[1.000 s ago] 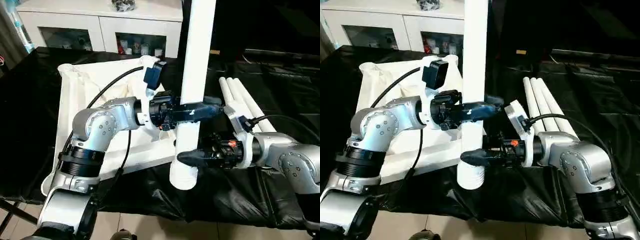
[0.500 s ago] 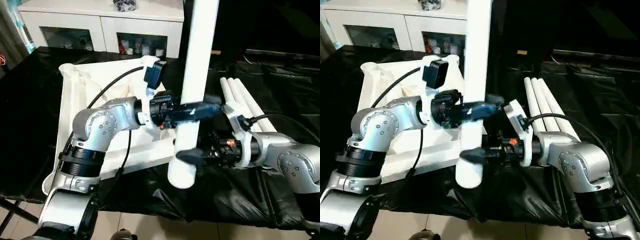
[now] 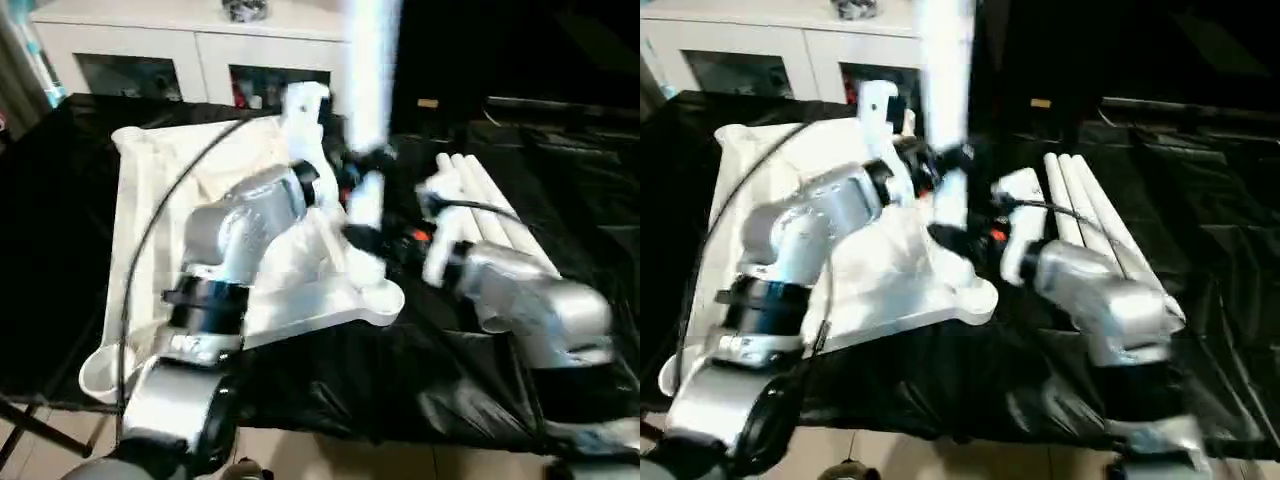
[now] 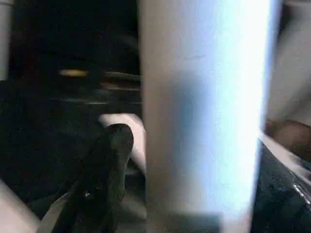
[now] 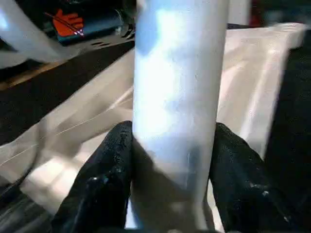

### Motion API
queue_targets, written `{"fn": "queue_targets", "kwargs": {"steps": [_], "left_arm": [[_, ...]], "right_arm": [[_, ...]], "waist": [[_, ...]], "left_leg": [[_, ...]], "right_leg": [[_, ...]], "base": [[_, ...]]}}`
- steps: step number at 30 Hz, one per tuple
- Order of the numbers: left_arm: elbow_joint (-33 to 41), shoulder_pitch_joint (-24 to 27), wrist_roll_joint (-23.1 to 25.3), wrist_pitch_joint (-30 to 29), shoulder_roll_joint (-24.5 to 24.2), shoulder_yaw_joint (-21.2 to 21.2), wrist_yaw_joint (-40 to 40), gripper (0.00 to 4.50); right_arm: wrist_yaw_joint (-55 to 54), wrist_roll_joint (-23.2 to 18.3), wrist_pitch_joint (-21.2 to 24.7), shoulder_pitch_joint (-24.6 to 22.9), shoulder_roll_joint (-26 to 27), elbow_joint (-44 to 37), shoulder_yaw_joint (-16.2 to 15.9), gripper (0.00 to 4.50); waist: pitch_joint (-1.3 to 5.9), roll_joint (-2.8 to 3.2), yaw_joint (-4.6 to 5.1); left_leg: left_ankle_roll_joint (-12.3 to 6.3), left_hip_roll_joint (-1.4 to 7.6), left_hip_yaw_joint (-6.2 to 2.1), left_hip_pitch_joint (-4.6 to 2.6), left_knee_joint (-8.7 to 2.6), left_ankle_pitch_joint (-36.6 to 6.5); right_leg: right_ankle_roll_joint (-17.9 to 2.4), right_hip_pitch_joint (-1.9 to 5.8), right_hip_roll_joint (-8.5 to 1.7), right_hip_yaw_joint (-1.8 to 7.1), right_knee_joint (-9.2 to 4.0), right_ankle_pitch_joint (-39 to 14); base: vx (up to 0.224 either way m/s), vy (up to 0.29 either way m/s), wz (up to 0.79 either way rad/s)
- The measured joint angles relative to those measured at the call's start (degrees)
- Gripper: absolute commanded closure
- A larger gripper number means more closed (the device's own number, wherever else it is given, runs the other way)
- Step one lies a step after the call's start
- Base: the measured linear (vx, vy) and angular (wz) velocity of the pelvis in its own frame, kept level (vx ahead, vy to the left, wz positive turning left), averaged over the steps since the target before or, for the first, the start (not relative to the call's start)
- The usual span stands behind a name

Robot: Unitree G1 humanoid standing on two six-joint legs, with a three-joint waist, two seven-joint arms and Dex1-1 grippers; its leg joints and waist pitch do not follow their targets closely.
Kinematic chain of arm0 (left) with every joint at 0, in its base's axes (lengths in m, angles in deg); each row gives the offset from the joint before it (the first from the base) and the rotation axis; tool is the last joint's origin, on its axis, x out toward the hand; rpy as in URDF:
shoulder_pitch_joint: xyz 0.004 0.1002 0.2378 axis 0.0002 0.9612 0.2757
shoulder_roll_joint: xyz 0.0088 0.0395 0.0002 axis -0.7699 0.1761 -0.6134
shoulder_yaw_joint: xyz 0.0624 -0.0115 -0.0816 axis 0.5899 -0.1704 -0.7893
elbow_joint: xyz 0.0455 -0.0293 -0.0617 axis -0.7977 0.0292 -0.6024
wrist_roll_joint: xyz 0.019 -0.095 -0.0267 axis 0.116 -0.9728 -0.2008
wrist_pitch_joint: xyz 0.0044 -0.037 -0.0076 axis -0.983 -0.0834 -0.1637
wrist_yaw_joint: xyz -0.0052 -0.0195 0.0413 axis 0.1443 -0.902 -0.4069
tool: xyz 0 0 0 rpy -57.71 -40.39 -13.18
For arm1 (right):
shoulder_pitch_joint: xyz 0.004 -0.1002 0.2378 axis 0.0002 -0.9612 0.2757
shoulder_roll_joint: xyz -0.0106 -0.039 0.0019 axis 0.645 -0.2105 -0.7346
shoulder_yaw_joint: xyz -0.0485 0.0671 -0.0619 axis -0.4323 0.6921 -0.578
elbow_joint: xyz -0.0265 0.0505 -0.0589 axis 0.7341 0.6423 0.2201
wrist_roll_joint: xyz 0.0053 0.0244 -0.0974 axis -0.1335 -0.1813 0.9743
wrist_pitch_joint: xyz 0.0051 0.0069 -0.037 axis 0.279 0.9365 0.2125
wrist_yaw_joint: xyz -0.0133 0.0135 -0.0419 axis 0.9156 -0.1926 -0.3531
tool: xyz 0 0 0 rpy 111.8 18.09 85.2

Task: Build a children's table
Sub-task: Pick table leg

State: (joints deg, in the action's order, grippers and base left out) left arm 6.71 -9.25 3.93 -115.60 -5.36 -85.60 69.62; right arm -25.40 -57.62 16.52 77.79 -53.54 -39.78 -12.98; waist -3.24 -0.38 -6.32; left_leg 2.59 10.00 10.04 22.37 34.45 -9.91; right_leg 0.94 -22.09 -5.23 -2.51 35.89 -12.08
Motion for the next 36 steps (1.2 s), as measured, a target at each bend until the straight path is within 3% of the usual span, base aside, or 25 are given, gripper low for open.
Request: {"fn": "queue_targets", "kwargs": {"steps": [9, 12, 13, 18, 20, 23, 27, 29, 36], "left_arm": [[-1.5, -1.4, 2.5, 3.1, 5.5, -3.4, -14.7, 2.14], [-1.5, -1.3, 3.3, 3.2, 6.2, -3.4, -16.6, 2.21], [-1.5, -1.3, 3.3, 3.2, 6.3, -3.4, -16.7, 2.51], [-1.5, -1.1, 3.3, 3.2, 6.3, -3.3, -17.0, 2.61], [-1.5, -1.1, 3.3, 3.2, 6.3, -3.3, -16.6, 2.61], [-1.5, -0.7, 3.4, 3.2, 5.6, -2.6, -15.0, 2.62], [-1.5, 0.5, 2.5, 3.2, 3.7, -0.7, -7.7, 2.62], [-1.5, 0.8, 1.0, 2.8, 2.6, -0.5, -3.5, 2.62], [-1.4, 1.2, -6.3, -1.5, -1.3, -0.5, 13.3, 2.62]], "right_arm": [[-10.4, 3.6, 0.0, 2.5, 6.6, 1.4, -0.5, 2.63], [-12.1, 4.5, 0.0, 2.5, 7.5, 1.4, -1.3, 2.63], [-12.3, 4.6, 0.0, 2.5, 7.6, 1.4, -1.4, 2.63], [-12.8, 5.3, 0.0, 2.5, 7.5, 1.3, -2.1, 2.63], [-12.7, 5.4, 0.1, 2.5, 7.4, 1.2, -2.1, 1.93], [-11.7, 5.2, 0.2, 2.8, 6.7, 0.7, -2.0, 1.73], [-4.3, 1.2, 1.2, 3.4, 2.3, 1.3, -0.4, 1.46], [0.6, -0.6, 2.2, 3.4, -0.4, 1.4, 0.1, 1.1], [14.1, -6.1, 5.2, 2.1, -8.2, 0.1, 0.2, 0.64]], "waist": [[-0.01, -0.02, -0.19], [-0.01, -0.02, -0.13], [-0.01, -0.02, -0.13], [-0.01, -0.02, -0.15], [-0.01, -0.02, -0.14], [-0.01, -0.02, -0.13], [-0.01, -0.02, -0.32], [-0.01, -0.02, -0.27], [-0.03, -0.04, -0.34]], "left_leg": [[-0.01, -0.01, -0.01, 0.11, 0.0, 0.0], [0.0, 0.0, -0.02, 0.1, -0.01, 0.0], [0.0, 0.0, -0.03, 0.1, -0.01, 0.0], [0.0, -0.01, -0.03, 0.13, -0.01, 0.0], [0.0, -0.01, -0.03, 0.13, -0.02, 0.0], [0.0, -0.01, -0.03, 0.13, -0.03, 0.0], [-0.02, -0.02, -0.03, 0.18, -0.03, 0.0], [-0.02, -0.02, -0.03, 0.21, -0.03, 0.0], [-0.05, -0.01, -0.01, 0.2, -0.03, 0.0]], "right_leg": [[0.0, -0.02, 0.0, -0.01, -0.12, 0.0], [0.0, -0.02, 0.0, -0.02, -0.12, 0.0], [0.0, -0.02, 0.0, -0.02, -0.12, 0.0], [0.1, -0.02, 0.0, -0.02, -0.17, 0.0], [0.1, -0.02, 0.0, -0.02, -0.2, 0.1], [0.1, -0.02, 0.0, -0.02, -0.21, 0.1], [0.2, -0.01, 0.0, -0.01, -0.3, 0.1], [0.2, -0.02, 0.0, -0.02, -0.33, 0.1], [0.2, -0.02, -0.01, -0.03, -0.31, 0.1]], "base": [[0.0, 0.0, 0.0], [0.0, 0.0, 0.0], [0.0, 0.0, 0.0], [0.0, 0.0, 0.0], [0.0, 0.0, 0.0], [0.0, 0.0, 0.0], [0.0, 0.0, 0.0], [0.0, 0.0, 0.0], [0.0, 0.0, 0.0]]}}
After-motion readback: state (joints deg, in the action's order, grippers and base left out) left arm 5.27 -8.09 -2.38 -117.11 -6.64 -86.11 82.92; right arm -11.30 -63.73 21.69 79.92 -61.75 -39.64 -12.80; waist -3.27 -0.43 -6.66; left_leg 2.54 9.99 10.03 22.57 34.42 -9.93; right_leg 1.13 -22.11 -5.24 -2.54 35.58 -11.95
